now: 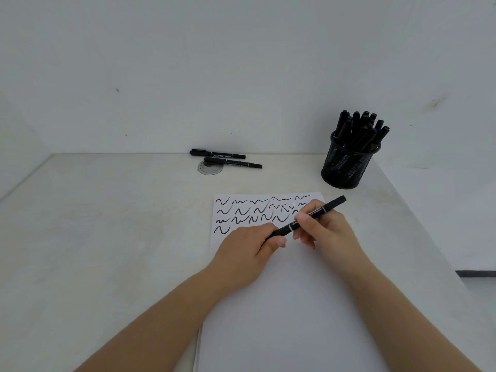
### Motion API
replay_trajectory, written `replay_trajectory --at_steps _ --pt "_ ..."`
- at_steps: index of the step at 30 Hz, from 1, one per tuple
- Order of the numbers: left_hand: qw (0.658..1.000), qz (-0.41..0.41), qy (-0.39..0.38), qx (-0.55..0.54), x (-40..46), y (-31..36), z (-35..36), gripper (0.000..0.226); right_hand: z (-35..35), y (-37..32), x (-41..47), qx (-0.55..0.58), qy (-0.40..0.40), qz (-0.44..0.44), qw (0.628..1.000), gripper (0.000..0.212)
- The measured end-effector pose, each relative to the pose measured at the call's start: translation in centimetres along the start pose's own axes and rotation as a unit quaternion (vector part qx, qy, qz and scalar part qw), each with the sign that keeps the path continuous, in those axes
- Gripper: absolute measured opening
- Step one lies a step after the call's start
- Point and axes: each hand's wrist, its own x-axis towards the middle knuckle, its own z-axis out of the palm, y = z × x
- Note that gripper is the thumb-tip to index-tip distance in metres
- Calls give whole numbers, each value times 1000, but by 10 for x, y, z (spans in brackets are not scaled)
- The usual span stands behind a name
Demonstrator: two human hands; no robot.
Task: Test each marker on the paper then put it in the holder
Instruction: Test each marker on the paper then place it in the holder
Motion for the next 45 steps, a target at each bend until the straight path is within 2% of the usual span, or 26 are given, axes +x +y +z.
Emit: replay_trajectory --at_steps 14,18,22,25,26,27,28,30,31,32,35,38,41,43,45 --pt "999 27 -15 -41 -3 -5 -4 27 6 0 -6 3 -59 -39 997 14" --pt "998 25 13 -57 -2 -2 -3 32 7 1 -2 -6 -46 -28 999 15" --pt "987 -8 74 -141 -2 2 -3 19 3 4 4 26 5 3 1000 18" --pt "980 -47 117 -156 -1 1 -9 14 -7 1 10 73 103 16 992 10" --pt "979 -54 129 -145 0 -1 -12 16 -12 0 11 31 145 -8 989 15" --pt "980 -60 139 -128 1 -2 -15 19 -16 -2 12 -66 180 -53 980 21" --pt "981 -62 144 -112 3 -3 -17 19 -19 -5 12 -197 196 -117 954 25" --pt "984 -59 144 -87 5 -3 -20 17 -19 -9 11 -420 153 -254 858 27" --pt "986 -51 141 -76 6 -2 -21 16 -16 -10 10 -484 116 -296 816 28" --pt "988 -39 138 -62 7 1 -22 15 -13 -9 9 -519 84 -318 789 27" --pt "991 9 132 -23 10 11 -23 14 -4 -11 11 -544 22 -349 763 17" --pt "990 50 128 -20 16 19 -30 13 -2 -15 16 -538 -1 -341 771 11" --pt "990 62 121 -44 29 16 -45 24 -9 -25 24 -496 20 -272 824 13" --pt "991 46 126 -27 46 4 -55 33 -19 -34 35 -465 66 -232 852 16" --pt "991 27 124 49 70 -17 -62 29 -33 -41 47 -412 136 -199 879 23"
